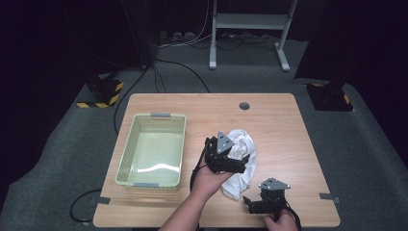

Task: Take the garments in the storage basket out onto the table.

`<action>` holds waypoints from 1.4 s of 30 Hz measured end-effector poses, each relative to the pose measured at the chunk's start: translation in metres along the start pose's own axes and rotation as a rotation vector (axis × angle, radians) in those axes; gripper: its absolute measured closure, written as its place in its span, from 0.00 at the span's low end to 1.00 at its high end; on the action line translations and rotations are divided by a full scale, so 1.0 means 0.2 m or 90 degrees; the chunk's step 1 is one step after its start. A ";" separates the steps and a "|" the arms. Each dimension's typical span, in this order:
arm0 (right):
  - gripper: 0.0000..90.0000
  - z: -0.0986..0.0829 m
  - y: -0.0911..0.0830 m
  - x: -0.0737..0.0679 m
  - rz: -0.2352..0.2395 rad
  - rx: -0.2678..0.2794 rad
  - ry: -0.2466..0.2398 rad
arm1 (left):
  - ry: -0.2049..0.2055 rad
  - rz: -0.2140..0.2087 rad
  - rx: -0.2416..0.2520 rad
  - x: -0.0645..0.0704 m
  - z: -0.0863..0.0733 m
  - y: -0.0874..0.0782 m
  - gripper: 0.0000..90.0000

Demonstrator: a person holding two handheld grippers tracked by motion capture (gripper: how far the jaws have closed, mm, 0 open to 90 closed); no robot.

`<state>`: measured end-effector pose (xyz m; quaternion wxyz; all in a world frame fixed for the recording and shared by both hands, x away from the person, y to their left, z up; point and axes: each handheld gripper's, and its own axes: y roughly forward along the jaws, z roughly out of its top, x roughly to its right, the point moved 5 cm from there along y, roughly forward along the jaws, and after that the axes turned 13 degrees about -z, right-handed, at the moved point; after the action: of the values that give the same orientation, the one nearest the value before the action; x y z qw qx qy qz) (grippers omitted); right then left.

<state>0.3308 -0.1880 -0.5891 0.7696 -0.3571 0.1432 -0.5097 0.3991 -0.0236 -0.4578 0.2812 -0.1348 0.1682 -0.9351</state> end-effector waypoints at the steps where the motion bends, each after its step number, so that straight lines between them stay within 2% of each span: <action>1: 0.00 0.00 0.00 0.00 0.000 0.000 0.000 | 0.001 -0.001 0.000 0.00 0.00 0.00 0.01; 5: 0.00 0.00 0.00 0.00 -0.001 0.001 -0.002 | 0.003 -0.012 -0.012 -0.01 -0.02 -0.02 0.00; 14: 0.00 0.00 0.00 0.00 -0.002 0.000 -0.003 | 0.031 -0.023 -0.002 -0.02 -0.06 -0.07 0.00; 20: 0.00 0.00 0.00 0.00 -0.004 0.000 -0.005 | 0.015 -0.043 -0.002 -0.01 -0.09 -0.12 0.00; 27: 0.00 0.00 0.00 0.00 -0.003 0.000 -0.005 | 0.016 -0.052 0.007 0.01 -0.10 -0.20 0.00; 34: 0.00 0.00 0.00 0.00 -0.004 0.000 -0.006 | 0.022 -0.045 0.019 0.01 -0.13 -0.29 0.00; 36: 0.00 0.00 0.00 0.00 -0.005 0.000 -0.006 | 0.032 -0.041 0.019 0.01 -0.14 -0.31 0.00; 42: 0.00 0.00 0.00 -0.01 -0.003 0.000 -0.009 | 0.040 -0.038 0.020 0.04 -0.19 -0.38 0.00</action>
<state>0.3305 -0.1868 -0.5895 0.7692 -0.3609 0.1371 -0.5092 0.3426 0.0400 -0.4624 0.2499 -0.1058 0.1579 -0.9494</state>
